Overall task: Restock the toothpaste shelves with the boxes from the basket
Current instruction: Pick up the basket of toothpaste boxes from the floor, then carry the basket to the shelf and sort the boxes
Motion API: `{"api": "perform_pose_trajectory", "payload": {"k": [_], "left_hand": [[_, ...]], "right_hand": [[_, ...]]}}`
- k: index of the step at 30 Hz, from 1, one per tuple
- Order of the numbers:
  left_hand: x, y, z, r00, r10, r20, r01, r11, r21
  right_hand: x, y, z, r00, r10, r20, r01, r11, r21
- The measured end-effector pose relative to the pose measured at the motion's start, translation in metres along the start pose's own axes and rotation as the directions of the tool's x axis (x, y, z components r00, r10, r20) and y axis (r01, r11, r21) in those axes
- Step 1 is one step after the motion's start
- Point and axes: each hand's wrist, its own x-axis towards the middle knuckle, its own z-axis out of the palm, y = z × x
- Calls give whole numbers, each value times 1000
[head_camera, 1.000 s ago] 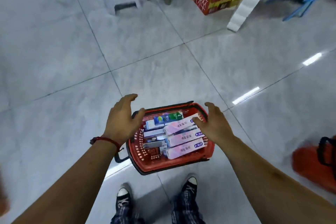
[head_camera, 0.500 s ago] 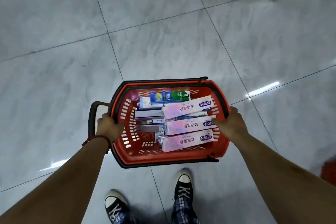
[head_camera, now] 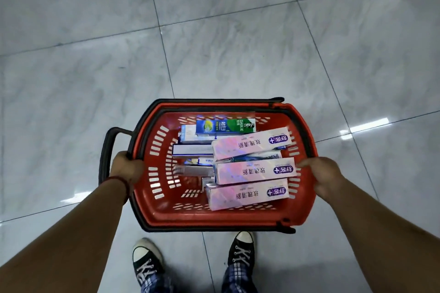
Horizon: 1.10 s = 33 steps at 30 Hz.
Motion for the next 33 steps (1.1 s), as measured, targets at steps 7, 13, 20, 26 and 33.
{"api": "perform_pose_trajectory", "payload": {"k": [7, 13, 20, 26, 33], "left_hand": [[-49, -24, -117, 993, -47, -105, 48, 999, 15], [-143, -31, -279, 961, -76, -266, 74, 997, -19], [-272, -48, -490, 885, -104, -453, 0, 975, -224], [-365, -99, -658, 739, -209, -640, -64, 924, -376], [-427, -192, -806, 565, -329, -757, -147, 862, -484]], "right_hand": [[-102, -35, 44, 998, -55, 31, 58, 994, -93], [-248, -87, 89, 969, -174, 178, 215, 943, -253], [-441, -159, 181, 853, -447, 269, 521, 721, -457], [-633, -200, 276, 618, -676, 402, 772, 425, -473], [-818, -188, 394, 361, -745, 560, 920, 187, -344]]}}
